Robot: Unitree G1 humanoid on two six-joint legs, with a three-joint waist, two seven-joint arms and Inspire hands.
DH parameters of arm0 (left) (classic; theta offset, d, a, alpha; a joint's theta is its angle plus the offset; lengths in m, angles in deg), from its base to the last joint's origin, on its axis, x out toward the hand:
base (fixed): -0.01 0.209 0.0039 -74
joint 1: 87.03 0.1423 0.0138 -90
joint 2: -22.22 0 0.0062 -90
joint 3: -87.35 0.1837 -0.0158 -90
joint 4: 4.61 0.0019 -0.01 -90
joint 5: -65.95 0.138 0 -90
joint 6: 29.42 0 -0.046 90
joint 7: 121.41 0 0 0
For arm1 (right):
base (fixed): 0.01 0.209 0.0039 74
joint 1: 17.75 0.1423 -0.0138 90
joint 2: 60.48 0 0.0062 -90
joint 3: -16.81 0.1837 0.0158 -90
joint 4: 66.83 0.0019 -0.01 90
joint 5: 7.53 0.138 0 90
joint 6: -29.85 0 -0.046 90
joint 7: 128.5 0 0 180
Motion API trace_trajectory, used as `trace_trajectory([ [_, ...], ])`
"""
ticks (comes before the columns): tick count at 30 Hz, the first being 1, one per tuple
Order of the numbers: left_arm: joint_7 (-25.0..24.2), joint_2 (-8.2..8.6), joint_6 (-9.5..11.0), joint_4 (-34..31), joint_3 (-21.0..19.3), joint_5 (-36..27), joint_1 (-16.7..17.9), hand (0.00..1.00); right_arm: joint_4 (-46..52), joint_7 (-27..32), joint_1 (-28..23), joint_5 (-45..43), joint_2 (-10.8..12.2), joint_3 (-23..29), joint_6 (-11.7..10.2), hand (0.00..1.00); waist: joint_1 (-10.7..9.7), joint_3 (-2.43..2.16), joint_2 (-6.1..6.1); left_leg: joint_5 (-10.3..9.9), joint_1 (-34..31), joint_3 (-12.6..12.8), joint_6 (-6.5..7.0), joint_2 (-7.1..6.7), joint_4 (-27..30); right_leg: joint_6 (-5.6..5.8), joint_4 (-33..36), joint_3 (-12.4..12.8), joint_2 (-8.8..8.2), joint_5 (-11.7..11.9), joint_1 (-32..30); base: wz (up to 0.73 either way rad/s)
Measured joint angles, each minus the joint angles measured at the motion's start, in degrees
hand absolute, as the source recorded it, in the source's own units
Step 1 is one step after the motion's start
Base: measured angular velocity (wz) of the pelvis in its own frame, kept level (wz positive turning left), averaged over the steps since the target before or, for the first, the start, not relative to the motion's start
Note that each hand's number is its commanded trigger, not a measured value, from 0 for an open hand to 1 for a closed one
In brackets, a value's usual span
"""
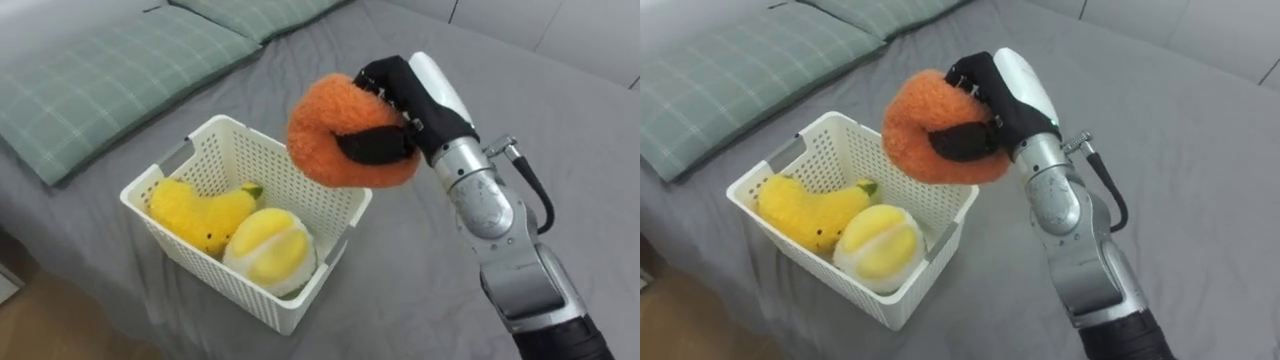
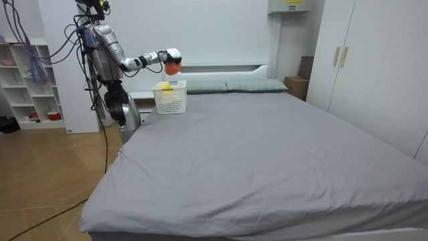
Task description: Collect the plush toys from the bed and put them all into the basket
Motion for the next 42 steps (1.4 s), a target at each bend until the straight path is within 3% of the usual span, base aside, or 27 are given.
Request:
trace_trajectory([
  [2,0.0,-0.01,-0.4,-0.6,0.0,0.1,-0.2,0.00,0.0,0.0,0.0,0.0,0.0,-0.3,0.3,0.00,0.4,0.25,-0.34,0.1,-0.1,-0.4,-0.05,-0.10,0.0,0.01,-0.1,-0.4,-0.01,0.0,0.0,0.14],
  [10,-0.1,0.07,-1.6,-3.3,-0.1,0.7,-0.6,0.00,-5.0,-0.5,0.2,0.0,0.0,-1.9,2.4,0.00,2.6,0.37,-0.91,1.0,-0.6,-2.6,0.00,-0.95,0.0,0.15,0.0,-0.8,-0.39,-0.1,0.2,0.14],
  [15,-0.1,0.17,-2.0,-3.9,-0.1,1.9,-0.5,0.00,-6.1,-0.6,0.2,0.0,0.0,-1.9,2.4,0.00,3.4,0.32,-1.07,1.3,-0.8,-3.6,-0.13,-1.24,0.0,0.22,-0.1,-1.1,-0.40,-0.1,0.4,0.12],
  [21,-0.2,0.24,-2.9,-3.9,0.0,1.8,-0.2,0.00,-7.3,-2.1,0.2,0.0,0.0,-1.9,2.4,0.00,3.3,0.36,-1.56,1.7,-1.0,-5.1,-0.40,-1.80,0.1,0.50,-0.1,-1.5,-0.54,-0.3,0.7,0.13],
  [30,-0.2,0.34,-3.3,-3.9,0.0,1.7,-0.6,0.00,-8.9,-4.3,0.2,0.0,0.0,-1.9,2.5,0.00,3.3,0.24,-1.90,1.6,-0.8,-4.7,-0.40,-1.80,0.6,0.53,0.0,-0.8,-0.48,-0.4,0.7,-0.01],
  [42,-0.5,0.27,-3.3,-3.7,0.1,1.8,-1.3,0.00,-9.4,-4.3,0.2,0.0,0.0,-1.8,2.5,0.00,2.8,0.45,-2.05,1.7,-0.8,-4.6,-0.09,-1.75,0.4,0.52,0.1,-0.4,-0.47,-0.3,0.7,0.00],
])
